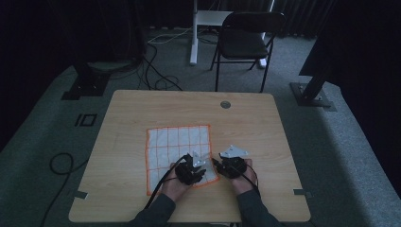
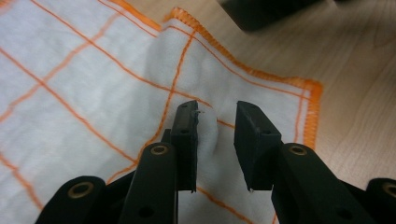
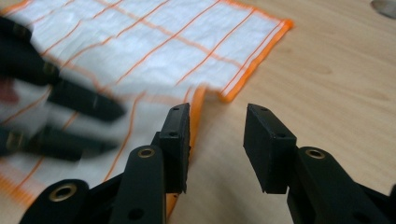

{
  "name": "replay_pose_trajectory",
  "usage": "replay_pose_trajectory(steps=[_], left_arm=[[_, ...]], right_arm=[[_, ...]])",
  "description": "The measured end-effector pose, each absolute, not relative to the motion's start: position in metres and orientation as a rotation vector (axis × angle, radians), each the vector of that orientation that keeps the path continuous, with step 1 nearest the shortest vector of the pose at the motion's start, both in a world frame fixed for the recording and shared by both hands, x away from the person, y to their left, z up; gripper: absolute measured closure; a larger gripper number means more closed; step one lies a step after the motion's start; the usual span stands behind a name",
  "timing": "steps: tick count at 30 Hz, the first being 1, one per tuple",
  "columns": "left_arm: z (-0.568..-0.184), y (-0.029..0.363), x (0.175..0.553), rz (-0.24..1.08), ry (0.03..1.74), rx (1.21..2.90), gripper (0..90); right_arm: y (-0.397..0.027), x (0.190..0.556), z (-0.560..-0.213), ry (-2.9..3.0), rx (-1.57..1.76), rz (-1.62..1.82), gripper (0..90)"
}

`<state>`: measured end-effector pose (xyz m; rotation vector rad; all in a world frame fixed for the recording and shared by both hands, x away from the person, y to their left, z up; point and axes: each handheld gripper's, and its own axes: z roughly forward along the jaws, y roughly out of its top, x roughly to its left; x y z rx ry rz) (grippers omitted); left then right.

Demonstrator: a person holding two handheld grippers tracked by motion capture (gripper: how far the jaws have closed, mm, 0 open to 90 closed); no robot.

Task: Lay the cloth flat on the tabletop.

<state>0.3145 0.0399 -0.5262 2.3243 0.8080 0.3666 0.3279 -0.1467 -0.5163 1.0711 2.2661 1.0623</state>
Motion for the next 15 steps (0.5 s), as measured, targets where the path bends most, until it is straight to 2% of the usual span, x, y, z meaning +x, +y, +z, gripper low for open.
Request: replay_pose_trajectory(steps=[8,15], left_arm=[[-0.531,0.040,0.311,0.320,0.796,2.328,71.1],[-0.524,0.052,0.306,0.309,0.776,2.292,69.3]], right_arm=[[-0.139,0.350,-0.515,2.239,1.111,1.083,61.0],[-0.122,0.367,-0.530,2.288,1.095,1.054,60.7]])
